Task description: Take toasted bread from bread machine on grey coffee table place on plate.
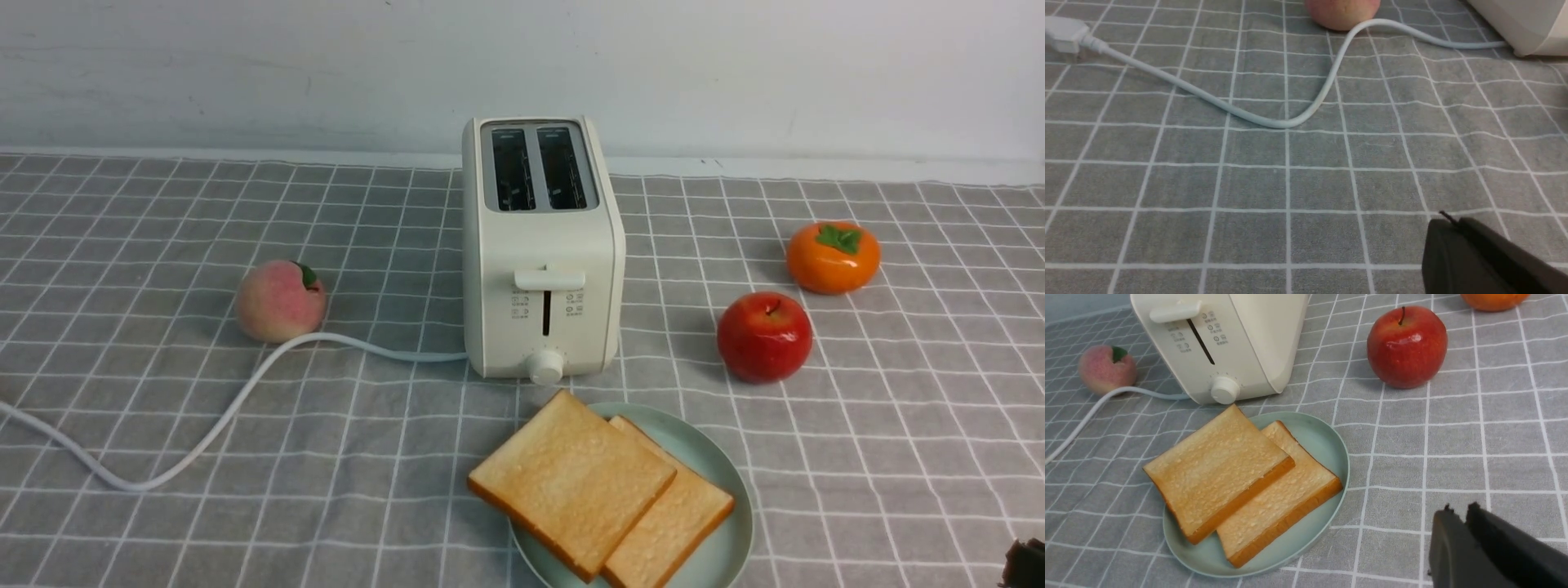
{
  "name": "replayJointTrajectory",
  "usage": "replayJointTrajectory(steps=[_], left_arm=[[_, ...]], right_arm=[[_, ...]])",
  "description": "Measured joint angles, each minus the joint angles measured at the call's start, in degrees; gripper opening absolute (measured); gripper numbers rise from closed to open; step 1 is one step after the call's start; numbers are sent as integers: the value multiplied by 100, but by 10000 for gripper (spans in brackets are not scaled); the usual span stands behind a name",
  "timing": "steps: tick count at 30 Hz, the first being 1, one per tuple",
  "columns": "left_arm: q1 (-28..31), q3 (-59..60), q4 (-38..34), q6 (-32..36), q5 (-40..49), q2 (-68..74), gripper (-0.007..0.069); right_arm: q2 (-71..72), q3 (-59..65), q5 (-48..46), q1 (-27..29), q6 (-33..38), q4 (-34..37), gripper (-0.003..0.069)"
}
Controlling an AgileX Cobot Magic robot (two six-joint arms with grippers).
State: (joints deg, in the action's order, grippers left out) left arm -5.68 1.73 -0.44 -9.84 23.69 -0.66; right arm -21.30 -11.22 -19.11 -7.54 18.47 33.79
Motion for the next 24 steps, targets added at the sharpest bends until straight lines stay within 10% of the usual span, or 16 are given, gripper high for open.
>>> replayJointTrajectory(steps=[24], left_arm=[[372, 0, -7, 9, 0, 0, 6]], right_arm=[[98, 0, -97, 8, 0, -8, 85]])
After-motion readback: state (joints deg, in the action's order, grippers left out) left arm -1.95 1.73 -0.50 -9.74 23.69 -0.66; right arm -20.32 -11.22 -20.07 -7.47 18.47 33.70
